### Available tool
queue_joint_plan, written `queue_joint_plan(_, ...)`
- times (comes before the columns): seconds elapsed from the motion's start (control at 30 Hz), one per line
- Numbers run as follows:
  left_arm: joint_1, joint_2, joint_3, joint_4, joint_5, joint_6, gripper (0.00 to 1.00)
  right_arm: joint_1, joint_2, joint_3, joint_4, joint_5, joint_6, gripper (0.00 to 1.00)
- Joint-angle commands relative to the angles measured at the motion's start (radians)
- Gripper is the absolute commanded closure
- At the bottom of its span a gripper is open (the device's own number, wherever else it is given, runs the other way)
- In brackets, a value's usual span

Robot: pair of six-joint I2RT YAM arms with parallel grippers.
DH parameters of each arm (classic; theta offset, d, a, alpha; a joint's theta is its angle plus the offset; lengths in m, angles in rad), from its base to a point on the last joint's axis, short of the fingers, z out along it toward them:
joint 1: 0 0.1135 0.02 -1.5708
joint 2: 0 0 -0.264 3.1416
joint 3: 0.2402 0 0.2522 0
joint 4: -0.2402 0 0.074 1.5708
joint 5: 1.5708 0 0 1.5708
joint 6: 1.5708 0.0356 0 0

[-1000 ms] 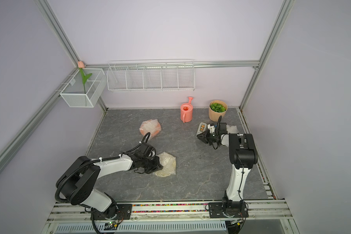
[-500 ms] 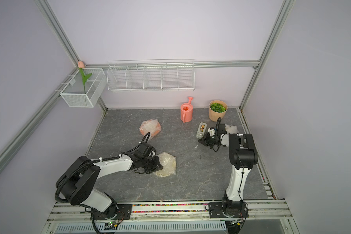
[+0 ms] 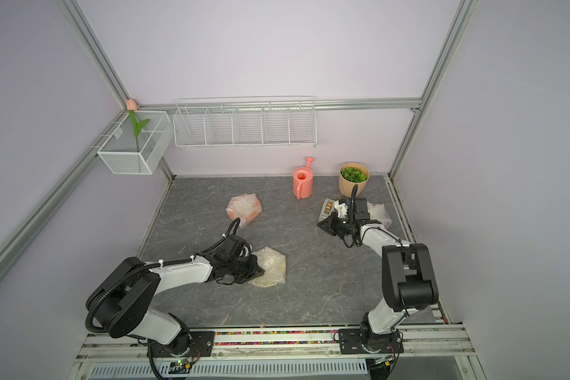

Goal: Wrap dinner plates in bubble wrap
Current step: Tear off the tape using the Tape Cutter, then stick the tape on the bubble wrap.

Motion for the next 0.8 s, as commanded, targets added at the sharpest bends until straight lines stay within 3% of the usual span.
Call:
queue_joint_plan(0.0,0.011,0.04,-0.083,-0.133,-0.118,-0.036,1.0,0.052,-0.131,-0.032,-0.079,-0.002,0.005,0.93)
queue_joint_plan(0.27,0.023,0.017,-0.132,-0.021,-0.07,-0.071,1.0,0.26,-0.49,-0.109,-0.297,0.119,0.035,0.93)
queue_joint_plan(0.47,0.025,0.036,-0.131,0.008,-0.055,-0.055,1.0,0.465,-0.671,-0.151,-0.386,0.253,0.121,0.93)
queue_joint_plan(0.63,0.025,0.026,-0.132,0.008,-0.052,-0.045,1.0,0.676,-0.727,-0.216,-0.349,0.354,0.218,0.93)
queue_joint_plan(0.77,0.025,0.002,-0.148,0.019,-0.041,-0.04,1.0,0.831,-0.667,-0.231,-0.272,0.413,0.254,0.93)
